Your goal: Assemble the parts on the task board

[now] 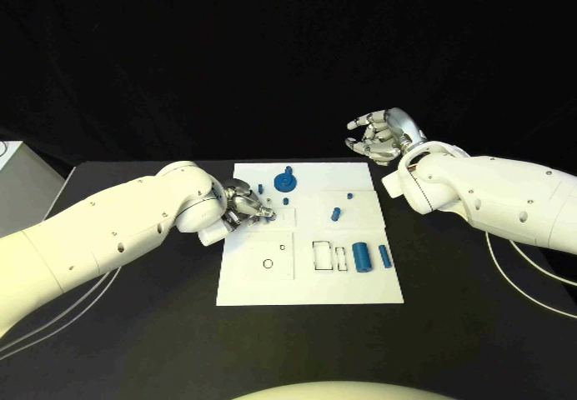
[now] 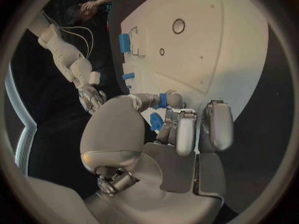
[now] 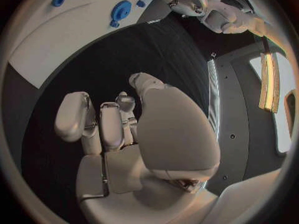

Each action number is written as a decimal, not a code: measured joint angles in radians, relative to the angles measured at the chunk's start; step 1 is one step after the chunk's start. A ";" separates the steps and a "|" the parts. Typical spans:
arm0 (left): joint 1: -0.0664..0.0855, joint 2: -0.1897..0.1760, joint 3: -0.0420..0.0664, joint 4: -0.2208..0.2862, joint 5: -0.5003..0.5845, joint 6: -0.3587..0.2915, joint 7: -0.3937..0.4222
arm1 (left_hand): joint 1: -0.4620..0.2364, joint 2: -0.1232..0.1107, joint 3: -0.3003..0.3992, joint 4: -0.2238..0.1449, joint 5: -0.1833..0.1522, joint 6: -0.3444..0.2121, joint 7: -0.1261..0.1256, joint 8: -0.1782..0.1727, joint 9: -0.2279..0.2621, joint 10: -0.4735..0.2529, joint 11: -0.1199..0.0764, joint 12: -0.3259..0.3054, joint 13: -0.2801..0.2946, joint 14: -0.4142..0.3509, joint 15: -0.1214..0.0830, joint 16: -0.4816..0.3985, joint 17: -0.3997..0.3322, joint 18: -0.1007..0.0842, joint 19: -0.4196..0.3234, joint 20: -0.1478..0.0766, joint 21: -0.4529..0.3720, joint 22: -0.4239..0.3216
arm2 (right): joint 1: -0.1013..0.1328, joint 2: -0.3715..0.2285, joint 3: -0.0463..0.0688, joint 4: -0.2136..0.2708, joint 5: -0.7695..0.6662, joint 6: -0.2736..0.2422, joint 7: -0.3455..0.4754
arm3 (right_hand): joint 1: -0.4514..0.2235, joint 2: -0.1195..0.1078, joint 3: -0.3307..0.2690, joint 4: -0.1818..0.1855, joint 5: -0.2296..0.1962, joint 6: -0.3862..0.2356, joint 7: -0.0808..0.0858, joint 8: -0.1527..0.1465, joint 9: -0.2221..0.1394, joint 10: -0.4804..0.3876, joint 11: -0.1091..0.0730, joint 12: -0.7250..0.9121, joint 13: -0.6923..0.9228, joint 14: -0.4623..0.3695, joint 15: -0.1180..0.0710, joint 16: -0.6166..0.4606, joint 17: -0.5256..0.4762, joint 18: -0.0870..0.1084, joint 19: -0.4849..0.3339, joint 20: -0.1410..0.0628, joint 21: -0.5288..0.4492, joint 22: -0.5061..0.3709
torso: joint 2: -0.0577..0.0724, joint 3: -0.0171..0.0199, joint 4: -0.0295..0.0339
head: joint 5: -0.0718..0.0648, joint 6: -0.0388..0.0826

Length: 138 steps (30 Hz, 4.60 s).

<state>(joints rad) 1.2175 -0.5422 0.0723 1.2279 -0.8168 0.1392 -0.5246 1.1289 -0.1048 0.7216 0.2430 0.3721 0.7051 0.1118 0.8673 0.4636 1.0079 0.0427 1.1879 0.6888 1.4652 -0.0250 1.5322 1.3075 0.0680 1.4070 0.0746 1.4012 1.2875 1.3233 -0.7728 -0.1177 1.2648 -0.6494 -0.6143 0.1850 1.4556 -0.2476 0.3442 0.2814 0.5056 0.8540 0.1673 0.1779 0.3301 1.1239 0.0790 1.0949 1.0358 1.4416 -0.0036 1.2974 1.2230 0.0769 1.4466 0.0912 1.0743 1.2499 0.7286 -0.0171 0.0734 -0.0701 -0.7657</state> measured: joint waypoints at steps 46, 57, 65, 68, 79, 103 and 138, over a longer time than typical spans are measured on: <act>-0.067 -0.218 0.031 0.117 0.316 0.301 0.473 | -0.085 0.020 -0.020 -0.020 0.022 0.098 -0.030 -0.068 0.039 0.122 -0.039 0.076 0.158 0.003 -0.025 0.001 0.000 0.000 -0.030 -0.023 -0.018 -0.024 | -0.054 -0.005 -0.018 0.354 -0.528 0.201 -0.091 | -0.011 -0.023 0.130 -0.096 -0.150 0.059 -0.020 0.009 -0.015 0.223 -0.027 0.213 0.219 0.023 -0.020 0.147 0.085 -0.016 0.020 -0.016 0.290 0.058 | 0.000 -0.0017 0.0011 | 0.017 0.020; -0.070 -0.215 0.031 0.116 0.303 0.305 0.482 | -0.093 0.020 -0.022 -0.023 0.027 0.102 -0.034 -0.072 0.043 0.126 -0.043 0.077 0.162 0.003 -0.025 0.005 0.000 0.000 -0.030 -0.023 -0.018 -0.023 | -0.059 0.007 -0.018 0.373 -0.533 0.184 -0.097 | -0.011 -0.023 0.130 -0.096 -0.150 0.059 -0.019 0.005 -0.016 0.227 -0.024 0.214 0.224 0.023 -0.020 0.147 0.085 -0.031 0.020 -0.016 0.295 0.058 | 0.001 -0.0001 -0.0003 | 0.018 0.017; -0.071 -0.214 0.031 0.117 0.294 0.305 0.483 | -0.093 0.020 -0.022 -0.023 0.027 0.102 -0.033 -0.072 0.044 0.126 -0.043 0.077 0.162 0.003 -0.025 0.005 0.000 0.000 -0.030 -0.023 -0.018 -0.023 | -0.061 0.010 -0.018 0.376 -0.533 0.181 -0.097 | -0.011 -0.023 0.130 -0.096 -0.150 0.059 -0.020 0.005 -0.016 0.227 -0.024 0.214 0.224 0.023 -0.020 0.147 0.085 -0.031 0.019 -0.016 0.295 0.058 | 0.000 -0.0002 -0.0001 | 0.016 0.015; -0.071 -0.214 0.031 0.117 0.292 0.305 0.484 | -0.093 0.020 -0.022 -0.023 0.031 0.102 -0.033 -0.072 0.044 0.126 -0.042 0.077 0.162 0.003 -0.025 0.005 0.000 0.000 -0.030 -0.023 -0.018 -0.023 | -0.061 0.014 -0.018 0.375 -0.532 0.182 -0.097 | -0.015 -0.027 0.130 -0.096 -0.150 0.056 -0.017 0.005 -0.018 0.227 -0.024 0.220 0.227 0.023 -0.020 0.153 0.085 -0.031 0.019 -0.016 0.295 0.058 | 0.000 -0.0004 0.0001 | 0.016 0.015; -0.072 -0.214 0.031 0.117 0.290 0.301 0.489 | -0.096 0.017 -0.022 -0.023 0.031 0.105 -0.037 -0.072 0.045 0.126 -0.042 0.077 0.162 0.000 -0.029 0.005 0.000 0.000 -0.030 -0.023 -0.018 -0.023 | -0.064 0.017 -0.019 0.375 -0.532 0.192 -0.098 | -0.021 -0.021 0.130 -0.096 -0.149 0.056 -0.017 0.005 -0.018 0.227 -0.024 0.220 0.230 0.023 -0.020 0.153 0.085 -0.031 0.019 -0.016 0.302 0.058 | 0.000 -0.0010 0.0008 | 0.016 0.013; -0.073 -0.216 0.030 0.113 0.277 0.257 0.497 | -0.116 0.018 0.023 -0.076 0.028 0.112 -0.037 -0.095 0.049 0.136 -0.048 0.076 0.160 0.001 -0.034 0.005 0.000 0.000 -0.029 -0.030 -0.018 -0.022 | -0.065 0.015 -0.020 0.372 -0.530 0.205 -0.105 | -0.036 -0.014 0.133 -0.099 -0.149 0.079 -0.021 0.003 -0.014 0.232 -0.022 0.227 0.241 0.023 -0.020 0.157 0.085 -0.031 0.019 -0.016 0.310 0.058 | 0.000 -0.0002 0.0000 | 0.015 0.010; -0.072 -0.196 0.031 0.106 0.215 0.197 0.449 | -0.148 0.020 -0.001 -0.100 0.162 0.169 -0.051 -0.142 0.094 0.222 -0.061 0.110 0.247 -0.002 -0.045 0.033 0.000 0.000 -0.006 -0.043 0.008 0.020 | -0.068 -0.002 -0.020 0.302 -0.508 0.118 -0.136 | -0.053 -0.021 0.129 -0.108 -0.161 0.063 -0.013 -0.008 -0.023 0.223 -0.013 0.216 0.221 0.023 -0.019 0.157 0.084 -0.031 0.019 -0.016 0.298 0.057 | 0.000 0.0005 -0.0005 | 0.018 0.008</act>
<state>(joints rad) 1.1454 -0.7385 0.1031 1.3342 -0.6016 0.3365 -0.0756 0.9805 -0.0850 0.7206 0.1430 0.5341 0.8744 0.0606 0.7257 0.5577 1.2299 -0.0179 1.2984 0.9359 1.4631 -0.0695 1.5651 1.3074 0.0679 1.4012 0.0321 1.4095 1.3073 1.2549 -0.7745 -0.1379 1.5669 -1.1573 -0.4965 0.0494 1.4026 -0.2683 0.4736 0.1737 0.3446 0.9174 0.1546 0.1696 0.3067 1.3468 0.0663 1.3105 1.2572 1.4650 -0.0231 1.4543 1.3074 0.0456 1.4660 0.0753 1.3726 1.3074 0.7284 -0.0166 0.0730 -0.0521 -0.7577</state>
